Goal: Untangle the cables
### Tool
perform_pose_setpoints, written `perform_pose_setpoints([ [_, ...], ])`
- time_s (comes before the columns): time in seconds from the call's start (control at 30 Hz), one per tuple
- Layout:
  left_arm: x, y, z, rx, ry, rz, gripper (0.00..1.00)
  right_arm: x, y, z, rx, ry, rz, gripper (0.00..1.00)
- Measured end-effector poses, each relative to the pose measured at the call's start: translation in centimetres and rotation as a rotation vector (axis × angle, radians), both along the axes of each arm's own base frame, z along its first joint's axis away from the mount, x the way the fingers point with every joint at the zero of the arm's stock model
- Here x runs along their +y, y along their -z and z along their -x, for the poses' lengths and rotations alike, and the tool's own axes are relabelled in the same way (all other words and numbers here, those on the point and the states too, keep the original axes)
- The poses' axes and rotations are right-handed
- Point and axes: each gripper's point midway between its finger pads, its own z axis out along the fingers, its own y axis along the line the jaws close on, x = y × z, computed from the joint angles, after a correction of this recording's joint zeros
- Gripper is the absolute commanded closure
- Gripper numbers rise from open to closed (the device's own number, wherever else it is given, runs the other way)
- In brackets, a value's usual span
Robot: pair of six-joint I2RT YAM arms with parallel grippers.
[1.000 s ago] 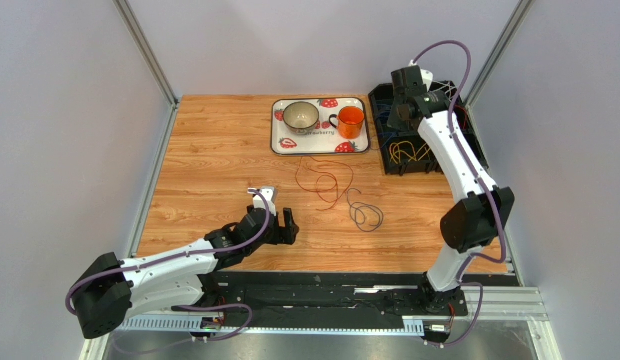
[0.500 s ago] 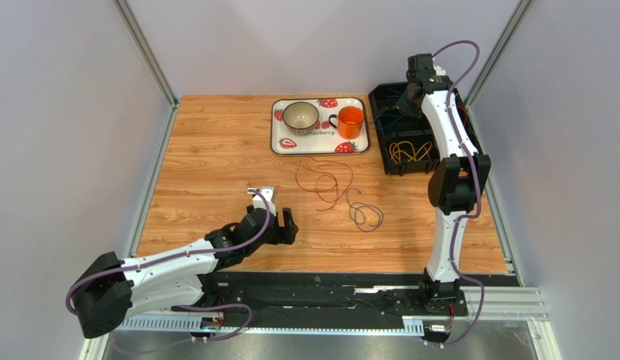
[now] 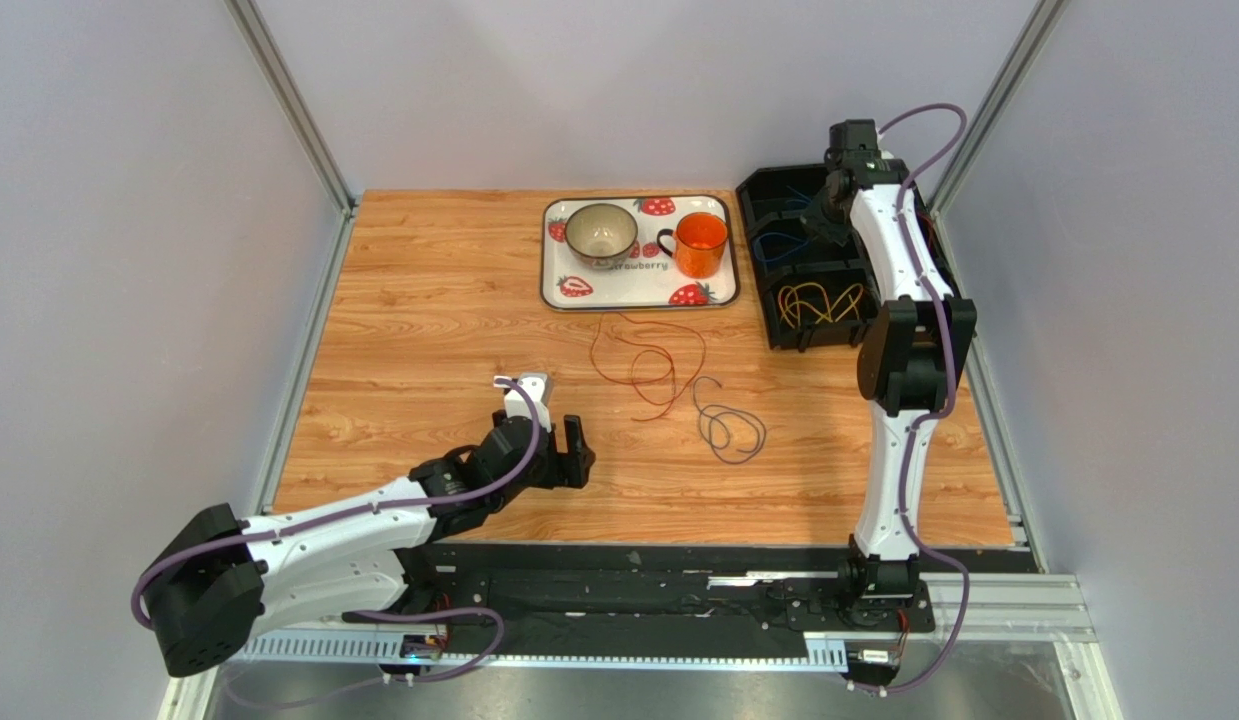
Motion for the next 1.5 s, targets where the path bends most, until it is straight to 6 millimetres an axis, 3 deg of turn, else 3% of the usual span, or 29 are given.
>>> perform_pose_setpoints([
  [0.2,0.0,0.0,0.0,0.0,0.0,0.0,0.12,-0.3,-0.2,-0.4,-0.016,0.018,0.012,1.0],
  [0.33,0.0,0.0,0.0,0.0,0.0,0.0,0.12,-1.2,-0.7,-0.7,-0.035,0.052,0.047,0.5],
  [0.43,0.0,0.0,0.0,0.0,-0.001,0.0,0.12,-1.9,-1.2,-1.2,-0.058,0.078,0.066,0.43],
  [0.9,0.0,0.0,0.0,0.0,-0.001,0.0,0.12,-2.1,-1.2,-1.4,-0.07,0.087,0.056,0.5],
  [1.13,0.0,0.0,0.0,0.0,-0.001,0.0,0.12,0.9,-1.2,2.2,-0.033,0.003,0.011,0.52],
  [1.33,0.0,0.0,0.0,0.0,-0.001,0.0,0.12,7.1,-2.5,7.3,-0.027,-0.16,-0.018,0.53],
  [1.5,0.0,0.0,0.0,0.001,-0.002,0.002,0.12,11.6,-2.3,13.2,-0.004,-0.321,-0.021,0.57],
])
